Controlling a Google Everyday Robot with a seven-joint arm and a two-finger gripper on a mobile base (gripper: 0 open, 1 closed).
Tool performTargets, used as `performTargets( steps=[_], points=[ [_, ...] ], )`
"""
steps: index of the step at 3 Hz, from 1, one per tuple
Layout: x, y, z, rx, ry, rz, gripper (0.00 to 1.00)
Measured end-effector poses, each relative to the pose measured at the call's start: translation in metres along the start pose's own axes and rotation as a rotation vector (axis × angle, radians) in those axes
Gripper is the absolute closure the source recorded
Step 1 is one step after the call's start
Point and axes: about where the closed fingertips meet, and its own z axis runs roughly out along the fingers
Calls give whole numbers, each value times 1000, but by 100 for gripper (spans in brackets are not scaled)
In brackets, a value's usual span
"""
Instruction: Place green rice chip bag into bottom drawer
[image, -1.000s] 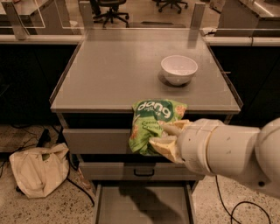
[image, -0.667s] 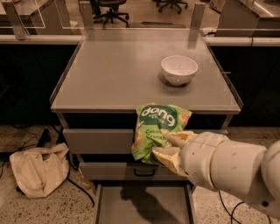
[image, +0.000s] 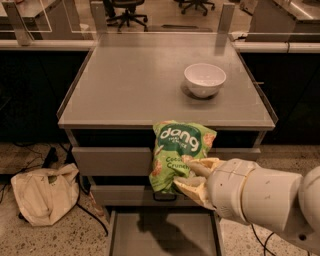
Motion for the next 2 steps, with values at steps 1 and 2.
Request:
performTargets(
  steps=[1,2],
  points=[
    [15,9,8,-15,9,32,100],
    [44,21,15,-18,30,78,100]
  ],
)
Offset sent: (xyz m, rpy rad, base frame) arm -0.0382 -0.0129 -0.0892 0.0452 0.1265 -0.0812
